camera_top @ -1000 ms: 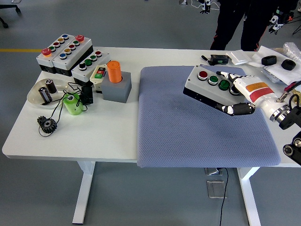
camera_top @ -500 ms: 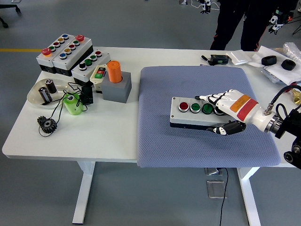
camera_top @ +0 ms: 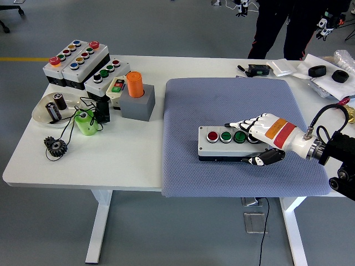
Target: Pick up the button,place it on the desk,press the button,press the button
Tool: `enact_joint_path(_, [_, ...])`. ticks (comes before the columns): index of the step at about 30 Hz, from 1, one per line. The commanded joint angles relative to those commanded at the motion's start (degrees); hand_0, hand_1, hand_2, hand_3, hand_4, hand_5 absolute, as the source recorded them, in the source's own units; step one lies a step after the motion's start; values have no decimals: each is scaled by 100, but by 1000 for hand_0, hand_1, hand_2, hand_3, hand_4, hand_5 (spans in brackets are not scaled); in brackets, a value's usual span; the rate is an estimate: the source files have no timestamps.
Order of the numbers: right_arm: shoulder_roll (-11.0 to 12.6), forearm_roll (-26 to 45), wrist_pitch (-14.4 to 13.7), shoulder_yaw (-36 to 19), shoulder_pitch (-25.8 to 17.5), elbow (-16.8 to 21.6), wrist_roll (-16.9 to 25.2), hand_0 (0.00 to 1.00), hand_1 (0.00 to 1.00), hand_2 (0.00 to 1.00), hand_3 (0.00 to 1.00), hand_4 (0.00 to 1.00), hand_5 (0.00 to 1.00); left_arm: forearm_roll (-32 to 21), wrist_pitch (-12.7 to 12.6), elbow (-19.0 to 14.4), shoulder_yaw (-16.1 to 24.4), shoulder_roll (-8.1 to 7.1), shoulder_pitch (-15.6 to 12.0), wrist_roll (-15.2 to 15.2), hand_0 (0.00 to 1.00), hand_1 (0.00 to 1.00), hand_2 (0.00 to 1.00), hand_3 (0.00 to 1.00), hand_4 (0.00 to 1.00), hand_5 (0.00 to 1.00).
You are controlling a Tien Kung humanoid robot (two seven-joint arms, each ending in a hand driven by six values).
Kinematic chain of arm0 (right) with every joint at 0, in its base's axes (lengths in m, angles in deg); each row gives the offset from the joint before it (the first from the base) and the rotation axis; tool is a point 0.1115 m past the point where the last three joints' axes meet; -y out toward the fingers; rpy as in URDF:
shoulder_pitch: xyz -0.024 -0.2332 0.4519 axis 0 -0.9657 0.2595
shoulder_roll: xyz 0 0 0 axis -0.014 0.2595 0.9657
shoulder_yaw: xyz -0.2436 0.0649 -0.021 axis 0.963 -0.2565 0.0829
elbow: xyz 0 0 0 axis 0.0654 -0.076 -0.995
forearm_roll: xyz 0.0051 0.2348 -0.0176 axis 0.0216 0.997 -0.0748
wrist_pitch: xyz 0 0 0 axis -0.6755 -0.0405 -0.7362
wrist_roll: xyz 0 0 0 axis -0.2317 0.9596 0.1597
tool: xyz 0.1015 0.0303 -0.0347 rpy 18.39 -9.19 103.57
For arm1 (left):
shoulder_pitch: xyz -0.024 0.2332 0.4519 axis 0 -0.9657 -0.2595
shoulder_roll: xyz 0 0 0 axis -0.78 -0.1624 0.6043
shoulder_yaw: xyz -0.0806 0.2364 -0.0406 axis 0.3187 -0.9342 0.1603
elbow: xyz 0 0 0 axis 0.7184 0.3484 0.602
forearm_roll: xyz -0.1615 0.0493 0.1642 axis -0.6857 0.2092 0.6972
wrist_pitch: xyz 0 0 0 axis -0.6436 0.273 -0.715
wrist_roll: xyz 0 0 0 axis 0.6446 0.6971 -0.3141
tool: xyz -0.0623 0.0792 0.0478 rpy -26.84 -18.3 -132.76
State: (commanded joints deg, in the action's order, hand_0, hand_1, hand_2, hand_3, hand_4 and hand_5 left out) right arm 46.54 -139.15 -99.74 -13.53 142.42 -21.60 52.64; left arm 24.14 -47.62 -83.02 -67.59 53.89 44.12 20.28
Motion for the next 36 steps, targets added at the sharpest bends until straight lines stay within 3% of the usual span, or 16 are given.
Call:
enact_joint_path(2, [-15, -9, 35, 26, 11, -48, 12, 43, 111, 335, 570, 334, 2, -1, 0, 0, -3, -2, -3, 1, 680, 735, 743, 554, 408, 998])
enact_joint_path(3, [-26, -50, 78, 35, 19, -84, -6, 44, 152, 384, 582, 390, 2, -1, -2, 0, -1, -1, -6, 2, 678, 735, 742, 554, 408, 998])
enact_joint_path(8, [-56, -365, 190, -11, 22, -153, -169, 44, 152, 384, 582, 390, 2, 24, -4, -2, 16, 0, -16, -2, 678, 735, 742, 554, 408, 998])
enact_joint_path(9, [-60, -436, 222, -20, 21, -160, -209, 123, 246, 461, 699, 715, 30, 30, -5, -2, 21, 1, -18, -3, 679, 734, 742, 554, 408, 998])
enact_joint_path(14, [-25, -704, 515, -151, -28, -152, -501, 123, 246, 461, 699, 715, 30, 33, -7, -2, 25, 6, -27, -6, 679, 734, 742, 554, 408, 998])
enact_joint_path(15, [-16, -714, 559, -174, -36, -149, -528, 296, 352, 515, 839, 782, 103, 28, -6, -2, 23, 7, -29, -5, 679, 735, 742, 553, 407, 998])
enact_joint_path(20, [74, -688, 740, -316, -55, -86, -605, 296, 352, 515, 839, 782, 103, 5, -5, -7, -4, -1, -15, -1, 679, 735, 742, 553, 407, 998])
enact_joint_path(21, [91, -688, 765, -346, -61, -64, -622, 366, 422, 595, 917, 810, 136, 6, -5, -7, -2, -1, -13, -1, 678, 735, 742, 553, 408, 998])
enact_joint_path(36, [378, -1131, 1304, -944, -296, 504, -1380, 422, 461, 640, 992, 866, 197, 22, -5, -1, -11, -17, 1, -18, 678, 735, 742, 554, 409, 998])
